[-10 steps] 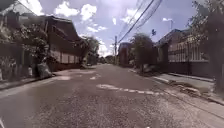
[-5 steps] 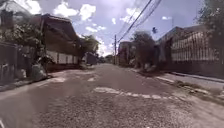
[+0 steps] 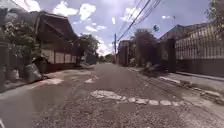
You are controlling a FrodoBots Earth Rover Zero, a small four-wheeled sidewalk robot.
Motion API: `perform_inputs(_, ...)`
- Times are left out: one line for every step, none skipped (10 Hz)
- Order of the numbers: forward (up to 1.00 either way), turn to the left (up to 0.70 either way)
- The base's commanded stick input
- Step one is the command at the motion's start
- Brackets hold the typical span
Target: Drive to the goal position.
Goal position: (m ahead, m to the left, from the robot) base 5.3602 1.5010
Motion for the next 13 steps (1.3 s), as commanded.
perform_inputs(0.7,0.0)
perform_inputs(0.7,0.0)
perform_inputs(0.7,0.0)
perform_inputs(0.7,0.0)
perform_inputs(0.7,0.0)
perform_inputs(0.7,0.0)
perform_inputs(0.7,0.0)
perform_inputs(0.7,0.0)
perform_inputs(0.7,0.0)
perform_inputs(0.7,0.0)
perform_inputs(0.7,0.0)
perform_inputs(0.7,0.0)
perform_inputs(0.7,0.0)
